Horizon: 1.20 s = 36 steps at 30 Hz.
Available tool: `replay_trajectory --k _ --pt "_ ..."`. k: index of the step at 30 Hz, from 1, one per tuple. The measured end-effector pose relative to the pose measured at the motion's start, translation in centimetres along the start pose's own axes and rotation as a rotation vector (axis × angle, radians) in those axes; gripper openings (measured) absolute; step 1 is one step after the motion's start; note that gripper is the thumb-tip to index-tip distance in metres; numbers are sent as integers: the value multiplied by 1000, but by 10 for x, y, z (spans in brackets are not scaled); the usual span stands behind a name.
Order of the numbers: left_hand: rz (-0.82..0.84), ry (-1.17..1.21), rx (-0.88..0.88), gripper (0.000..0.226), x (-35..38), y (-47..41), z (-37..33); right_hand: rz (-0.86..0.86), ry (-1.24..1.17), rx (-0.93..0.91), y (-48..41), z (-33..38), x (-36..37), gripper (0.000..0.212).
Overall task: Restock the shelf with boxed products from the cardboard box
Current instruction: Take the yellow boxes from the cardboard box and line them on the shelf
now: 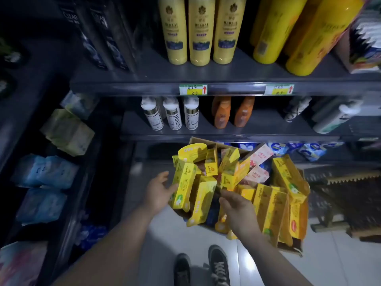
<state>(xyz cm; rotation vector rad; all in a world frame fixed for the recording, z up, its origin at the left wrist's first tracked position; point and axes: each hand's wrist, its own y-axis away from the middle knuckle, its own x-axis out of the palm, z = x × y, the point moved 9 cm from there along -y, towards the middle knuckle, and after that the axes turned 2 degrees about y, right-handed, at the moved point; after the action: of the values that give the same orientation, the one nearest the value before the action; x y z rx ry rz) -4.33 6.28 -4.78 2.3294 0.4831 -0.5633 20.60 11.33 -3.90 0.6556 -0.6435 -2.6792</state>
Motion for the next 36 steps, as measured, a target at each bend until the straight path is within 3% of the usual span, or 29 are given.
replay_trajectory --k 4,13,23,26,28,32,36 --pt "67 -48 17 68 16 -25 -5 -31 -7 -7 -5 -6 12 27" --pt "81 -2 85 48 17 -30 4 -22 78 -39 -6 -6 37 5" --pt "63 114 73 57 -14 -27 34 -59 137 114 -18 -8 69 57" --pt "89 142 52 56 -13 -26 41 -53 165 162 -18 -11 71 49" --pt "83 172 45 64 -15 -24 42 -49 133 160 -15 -14 67 41" --pt "54 211 66 90 -29 -11 34 19 -67 135 -2 -13 53 58" --pt "56 244 112 85 -46 7 15 143 -296 133 14 3 37 31"
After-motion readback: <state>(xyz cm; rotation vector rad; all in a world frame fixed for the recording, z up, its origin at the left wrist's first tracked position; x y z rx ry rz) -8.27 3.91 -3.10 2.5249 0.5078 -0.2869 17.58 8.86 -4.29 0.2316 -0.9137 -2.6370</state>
